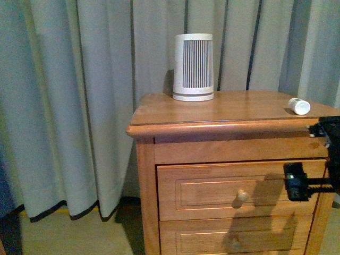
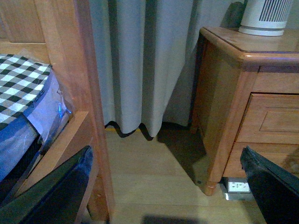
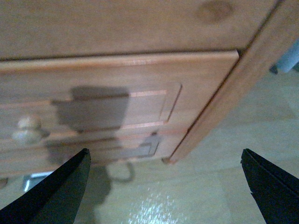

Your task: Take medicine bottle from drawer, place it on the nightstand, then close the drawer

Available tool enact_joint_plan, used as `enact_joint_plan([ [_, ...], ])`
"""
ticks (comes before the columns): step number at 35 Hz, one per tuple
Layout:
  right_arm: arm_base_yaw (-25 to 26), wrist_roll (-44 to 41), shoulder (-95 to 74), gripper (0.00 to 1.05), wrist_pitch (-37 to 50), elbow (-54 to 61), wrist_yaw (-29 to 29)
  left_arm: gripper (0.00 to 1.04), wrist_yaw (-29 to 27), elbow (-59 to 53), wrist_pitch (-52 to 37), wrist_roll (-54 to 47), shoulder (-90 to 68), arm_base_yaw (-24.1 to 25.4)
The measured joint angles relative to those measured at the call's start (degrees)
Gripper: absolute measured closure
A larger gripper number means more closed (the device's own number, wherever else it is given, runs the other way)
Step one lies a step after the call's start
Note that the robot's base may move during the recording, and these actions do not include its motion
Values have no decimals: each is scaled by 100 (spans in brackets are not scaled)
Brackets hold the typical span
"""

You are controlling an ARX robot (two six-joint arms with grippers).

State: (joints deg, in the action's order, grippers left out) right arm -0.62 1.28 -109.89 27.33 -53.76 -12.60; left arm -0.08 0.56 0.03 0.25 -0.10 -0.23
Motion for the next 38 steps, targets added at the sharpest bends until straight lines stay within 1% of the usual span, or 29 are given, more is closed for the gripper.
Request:
enact_joint_plan([
  [5,308,549,1224,7,-492,1102,177,7,0,0,0,0,0,0],
  [8,551,616,2186,7,-614,1700,219,7,0,0,0,0,0,-2],
  [11,802,625,3532,7,-750,2240,278,7,0,0,0,0,0,0],
  [19,1110,444,5851,7,-1010,3121,282,7,0,0,0,0,0,-2],
  [21,1115,413,6415,7,-1145,3362,326,7,0,0,0,0,0,0],
  [25,1047,326,7488,7,-1117,3886,363,7,0,0,0,0,0,0],
  [29,839,157,8373,7,-1080,4356,341,7,0,0,0,0,0,0],
  [33,638,-2,9005,7,-1296,4771,269,7,0,0,0,0,0,0],
  [38,573,-101,9217,7,-1366,4935,223,7,2,0,0,0,0,-2],
])
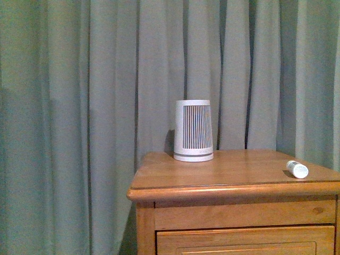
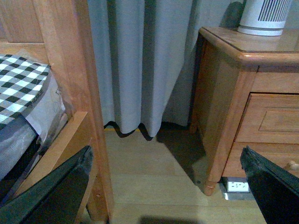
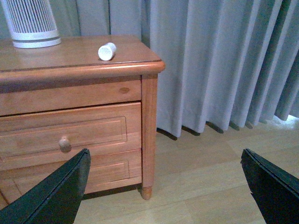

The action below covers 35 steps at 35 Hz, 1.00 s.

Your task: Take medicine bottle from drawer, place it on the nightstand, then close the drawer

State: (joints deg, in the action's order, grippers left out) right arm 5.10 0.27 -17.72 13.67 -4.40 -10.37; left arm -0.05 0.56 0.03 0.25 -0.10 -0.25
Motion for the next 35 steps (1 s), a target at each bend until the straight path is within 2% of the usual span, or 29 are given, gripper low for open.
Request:
enact_joint_plan([
  [1,0,-11,9,7,0,0,-2,7,-2,0,0,0,0,2],
  [4,269,-4,109,19,-192,13,1204,7,2,0,0,0,0,2],
  [6,260,-4,186,28,-245,24,1648,7,2,0,0,0,0,0],
  [8,144,-7,278,36,-293,33,1631,7,2,0,0,0,0,2],
  [10,-166,-7,387,45,-352,44,1189,7,0,0,0,0,0,2],
  [12,-426,-11,490,57,-409,101,1108,7,7,0,0,0,0,2],
  [16,-485,-9,662,81,-516,210,1056,7,-2,0,0,0,0,0],
  [19,-490,-11,1423,100,-1257,354,1040,7,-2,0,0,2,0,2],
  [35,-490,-11,1731,102,-1357,369,1040,7,2,0,0,0,0,0],
])
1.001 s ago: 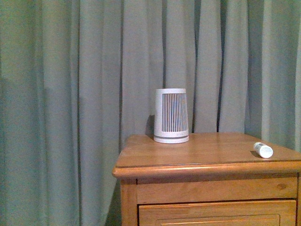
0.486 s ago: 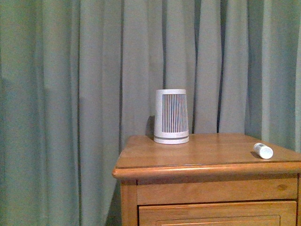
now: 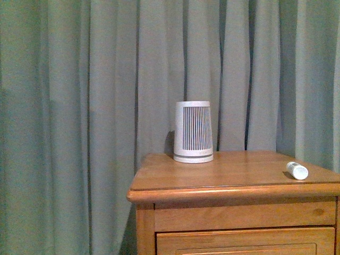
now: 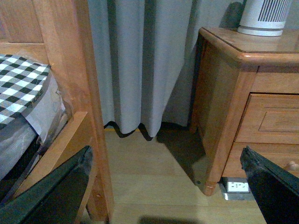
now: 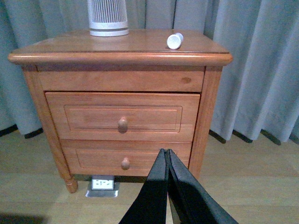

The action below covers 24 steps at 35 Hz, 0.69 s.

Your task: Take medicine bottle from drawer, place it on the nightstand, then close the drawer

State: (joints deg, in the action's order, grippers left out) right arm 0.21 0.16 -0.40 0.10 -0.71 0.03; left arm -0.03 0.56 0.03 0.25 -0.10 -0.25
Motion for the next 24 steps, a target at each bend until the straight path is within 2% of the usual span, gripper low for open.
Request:
enact_joint_plan([
  [1,0,-4,0,101,0,0,-2,7,2,0,0,0,0,0],
  [7,0,-2,0,63,0,0,-2,7,0,0,0,0,0,0],
  [11,0,-2,0,43,0,0,-2,7,0,0,0,0,0,0],
  [19,0,-2,0,9,0,0,-2,7,0,0,0,0,0,0],
  [20,0,0,0,6,0,0,-2,7,0,0,0,0,0,0],
  [24,0,-2,0,7,0,0,-2,7,0,0,0,0,0,0],
])
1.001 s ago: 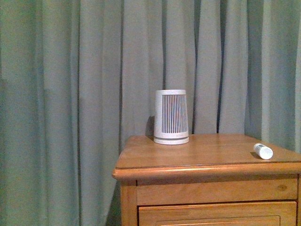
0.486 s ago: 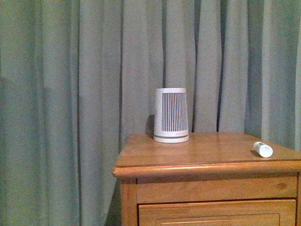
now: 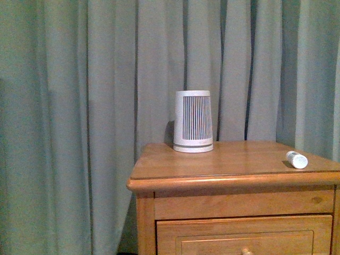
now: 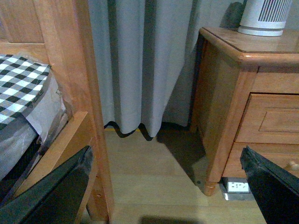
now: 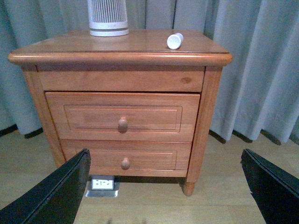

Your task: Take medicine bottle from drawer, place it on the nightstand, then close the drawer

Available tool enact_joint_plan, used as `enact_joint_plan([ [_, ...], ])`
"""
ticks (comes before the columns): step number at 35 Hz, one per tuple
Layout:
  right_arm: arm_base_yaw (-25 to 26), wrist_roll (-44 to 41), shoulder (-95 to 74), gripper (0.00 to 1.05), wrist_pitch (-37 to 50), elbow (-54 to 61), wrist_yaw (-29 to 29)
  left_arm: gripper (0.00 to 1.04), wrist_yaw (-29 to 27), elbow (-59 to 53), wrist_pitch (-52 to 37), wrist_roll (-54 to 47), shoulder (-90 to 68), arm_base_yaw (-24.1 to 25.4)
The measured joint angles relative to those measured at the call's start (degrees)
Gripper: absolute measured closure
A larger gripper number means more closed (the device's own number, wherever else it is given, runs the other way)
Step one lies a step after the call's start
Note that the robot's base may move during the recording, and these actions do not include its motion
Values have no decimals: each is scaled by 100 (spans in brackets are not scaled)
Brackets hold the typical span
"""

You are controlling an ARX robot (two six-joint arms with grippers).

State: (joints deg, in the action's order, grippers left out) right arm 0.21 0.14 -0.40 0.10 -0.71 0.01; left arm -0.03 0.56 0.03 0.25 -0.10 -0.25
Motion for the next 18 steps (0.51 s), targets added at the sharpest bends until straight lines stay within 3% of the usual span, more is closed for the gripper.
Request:
enact_joint_plan([
  [18,0,0,0,7,0,0,2,7,0,0,0,0,0,0],
])
